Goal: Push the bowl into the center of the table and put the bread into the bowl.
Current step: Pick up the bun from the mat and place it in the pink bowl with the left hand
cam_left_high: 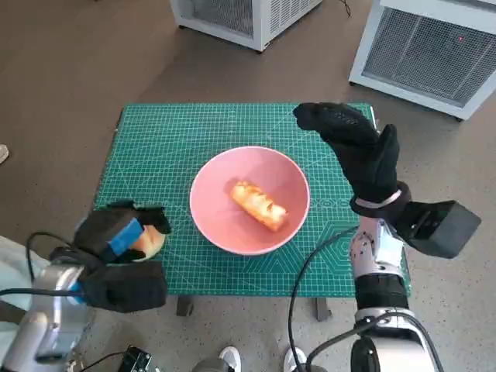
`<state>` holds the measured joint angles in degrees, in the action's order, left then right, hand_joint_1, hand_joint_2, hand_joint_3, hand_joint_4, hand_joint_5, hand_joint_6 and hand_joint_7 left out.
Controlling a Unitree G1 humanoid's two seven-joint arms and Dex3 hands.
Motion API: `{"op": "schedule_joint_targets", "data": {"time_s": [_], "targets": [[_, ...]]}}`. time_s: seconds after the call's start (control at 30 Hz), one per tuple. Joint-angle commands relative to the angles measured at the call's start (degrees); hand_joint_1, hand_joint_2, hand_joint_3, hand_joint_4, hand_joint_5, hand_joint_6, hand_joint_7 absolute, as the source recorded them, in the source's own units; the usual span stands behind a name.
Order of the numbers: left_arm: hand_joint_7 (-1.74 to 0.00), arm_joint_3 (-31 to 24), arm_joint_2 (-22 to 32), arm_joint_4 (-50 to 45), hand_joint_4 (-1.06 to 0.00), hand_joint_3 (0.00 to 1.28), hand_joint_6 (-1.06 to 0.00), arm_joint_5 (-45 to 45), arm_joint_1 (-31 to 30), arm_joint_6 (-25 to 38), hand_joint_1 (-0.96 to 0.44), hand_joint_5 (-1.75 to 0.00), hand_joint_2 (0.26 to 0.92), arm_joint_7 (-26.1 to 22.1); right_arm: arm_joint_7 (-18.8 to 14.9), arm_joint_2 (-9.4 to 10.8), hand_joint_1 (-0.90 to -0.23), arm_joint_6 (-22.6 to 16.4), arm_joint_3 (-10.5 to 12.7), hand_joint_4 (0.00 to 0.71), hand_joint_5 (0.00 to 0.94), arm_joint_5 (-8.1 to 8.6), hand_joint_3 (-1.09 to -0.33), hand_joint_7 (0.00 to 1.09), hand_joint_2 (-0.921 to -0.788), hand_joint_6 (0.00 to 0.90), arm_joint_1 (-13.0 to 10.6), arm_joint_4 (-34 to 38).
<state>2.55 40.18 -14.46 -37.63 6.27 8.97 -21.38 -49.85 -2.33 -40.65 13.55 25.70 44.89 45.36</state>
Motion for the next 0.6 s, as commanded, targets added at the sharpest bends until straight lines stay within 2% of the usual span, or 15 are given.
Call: {"op": "schedule_joint_targets", "data": {"time_s": [0.03,0.4,0.6], "targets": [[-1.11,-2.7,0.01,-4.63,-0.75,0.03,-0.66,1.35,1.62,1.09,0.0,-1.11,0.916,-0.74,-0.16,-0.4,-0.676,0.57,0.14,0.17,0.005,0.13,-0.753,0.59,-0.921,-0.001,-1.18,0.56],[-1.15,-6.59,-0.86,-13.62,-0.77,0.02,-0.67,3.28,5.24,3.13,0.0,-1.06,0.914,-1.32,-0.11,-0.37,-0.676,0.79,0.04,0.173,0.006,0.25,-0.753,0.6,-0.921,-0.001,-1.6,-0.26],[-1.15,-6.44,-2.29,-17.53,-0.76,0.02,-0.68,3.21,8.49,3.97,0.0,-1.05,0.914,-0.95,-0.26,-0.39,-0.676,0.92,0.03,0.173,0.006,0.39,-0.753,0.6,-0.921,-0.001,-1.91,-0.57]]}}
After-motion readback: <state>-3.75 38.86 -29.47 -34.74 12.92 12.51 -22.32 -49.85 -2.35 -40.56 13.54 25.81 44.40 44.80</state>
